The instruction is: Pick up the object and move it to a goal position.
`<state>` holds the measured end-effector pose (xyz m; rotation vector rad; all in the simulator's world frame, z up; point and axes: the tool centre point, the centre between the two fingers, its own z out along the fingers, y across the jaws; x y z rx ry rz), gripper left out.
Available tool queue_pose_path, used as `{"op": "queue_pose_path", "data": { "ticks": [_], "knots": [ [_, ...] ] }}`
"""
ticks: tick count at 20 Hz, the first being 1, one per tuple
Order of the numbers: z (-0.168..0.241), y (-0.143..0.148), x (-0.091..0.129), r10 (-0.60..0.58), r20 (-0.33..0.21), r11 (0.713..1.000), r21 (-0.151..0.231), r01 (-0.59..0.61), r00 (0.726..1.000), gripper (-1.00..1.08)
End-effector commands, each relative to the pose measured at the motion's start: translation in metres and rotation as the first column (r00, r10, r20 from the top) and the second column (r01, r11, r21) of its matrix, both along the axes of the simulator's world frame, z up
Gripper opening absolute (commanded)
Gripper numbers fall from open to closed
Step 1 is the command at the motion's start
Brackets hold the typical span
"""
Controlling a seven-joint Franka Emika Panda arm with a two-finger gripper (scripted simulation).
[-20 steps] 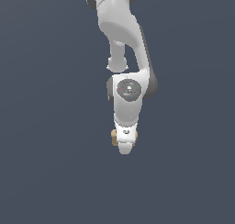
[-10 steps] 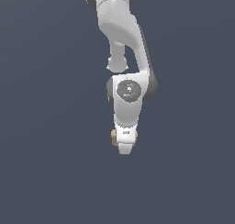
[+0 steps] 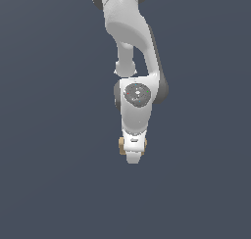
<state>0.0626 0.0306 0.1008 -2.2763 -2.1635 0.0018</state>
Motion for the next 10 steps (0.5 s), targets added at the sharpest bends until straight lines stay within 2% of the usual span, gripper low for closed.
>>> {"op": "queue_pose_path", "data": {
  "ticks": [1, 10],
  "knots": [
    [0.008, -0.001, -0.001, 0.000, 0.002, 1.000, 0.000, 0.000, 1.000, -1.00],
    [0.064, -0.010, -0.017, 0.000, 0.001, 1.000, -0.001, 0.000, 1.000, -1.00]
  ]
}}
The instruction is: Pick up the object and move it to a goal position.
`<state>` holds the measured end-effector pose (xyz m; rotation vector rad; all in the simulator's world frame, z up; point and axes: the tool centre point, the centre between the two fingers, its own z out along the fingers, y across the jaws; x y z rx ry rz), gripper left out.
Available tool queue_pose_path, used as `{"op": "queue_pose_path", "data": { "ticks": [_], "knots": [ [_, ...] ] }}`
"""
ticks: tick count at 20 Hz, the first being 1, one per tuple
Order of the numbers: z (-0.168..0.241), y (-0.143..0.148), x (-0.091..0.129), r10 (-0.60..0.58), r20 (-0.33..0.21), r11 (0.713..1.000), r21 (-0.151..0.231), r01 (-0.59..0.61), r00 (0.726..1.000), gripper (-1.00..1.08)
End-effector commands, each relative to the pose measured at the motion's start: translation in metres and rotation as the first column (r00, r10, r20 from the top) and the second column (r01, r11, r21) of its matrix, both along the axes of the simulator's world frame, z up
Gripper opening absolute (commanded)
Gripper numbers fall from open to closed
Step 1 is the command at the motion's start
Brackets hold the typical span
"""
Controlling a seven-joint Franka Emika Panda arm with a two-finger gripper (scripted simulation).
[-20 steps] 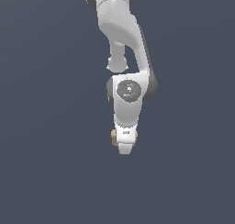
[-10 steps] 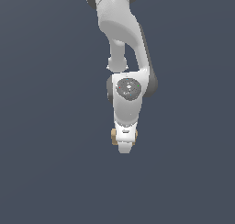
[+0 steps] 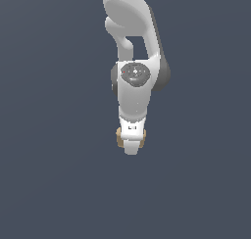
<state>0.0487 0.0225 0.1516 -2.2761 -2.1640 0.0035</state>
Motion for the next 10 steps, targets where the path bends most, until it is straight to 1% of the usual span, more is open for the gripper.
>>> {"op": "queue_pose_path", "data": {
  "ticks": [1, 10],
  "knots": [
    [0.023, -0.004, -0.006, 0.000, 0.002, 1.000, 0.000, 0.000, 1.000, -1.00],
    [0.125, -0.018, -0.032, 0.001, 0.002, 1.000, 0.000, -0.001, 1.000, -1.00]
  ]
}}
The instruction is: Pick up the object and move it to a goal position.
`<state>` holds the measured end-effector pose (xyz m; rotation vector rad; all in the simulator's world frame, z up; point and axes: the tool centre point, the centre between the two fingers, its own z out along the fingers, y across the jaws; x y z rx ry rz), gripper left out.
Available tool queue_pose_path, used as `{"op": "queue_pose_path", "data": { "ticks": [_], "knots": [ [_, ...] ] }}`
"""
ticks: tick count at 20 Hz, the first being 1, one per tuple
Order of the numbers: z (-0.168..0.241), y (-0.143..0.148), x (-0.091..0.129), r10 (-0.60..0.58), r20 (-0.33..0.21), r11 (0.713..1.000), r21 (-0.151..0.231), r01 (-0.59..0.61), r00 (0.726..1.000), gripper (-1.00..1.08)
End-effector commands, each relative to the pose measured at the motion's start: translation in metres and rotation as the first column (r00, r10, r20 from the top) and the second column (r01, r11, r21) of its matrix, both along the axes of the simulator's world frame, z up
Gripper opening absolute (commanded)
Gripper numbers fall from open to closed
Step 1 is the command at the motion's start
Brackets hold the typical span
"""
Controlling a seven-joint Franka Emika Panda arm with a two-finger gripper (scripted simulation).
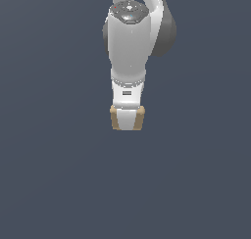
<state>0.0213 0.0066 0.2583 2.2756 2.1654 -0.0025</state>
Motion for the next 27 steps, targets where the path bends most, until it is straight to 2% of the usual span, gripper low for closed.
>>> {"op": "queue_pose_path", "data": {
  "ticks": [1, 9, 15, 21, 27],
  "knots": [
    [0.030, -0.004, -0.008, 0.001, 0.000, 1.000, 0.001, -0.001, 1.000, -1.00],
    [0.121, -0.018, -0.030, 0.001, 0.001, 1.000, 0.002, -0.001, 1.000, -1.00],
    [0.172, -0.027, -0.041, 0.001, 0.001, 1.000, 0.002, -0.001, 1.000, -1.00],
    [0.201, -0.032, -0.046, -0.001, 0.001, 1.000, 0.002, 0.001, 1.000, -1.00],
    [0.211, -0.034, -0.048, -0.001, 0.001, 1.000, 0.002, 0.001, 1.000, -1.00]
  ]
}}
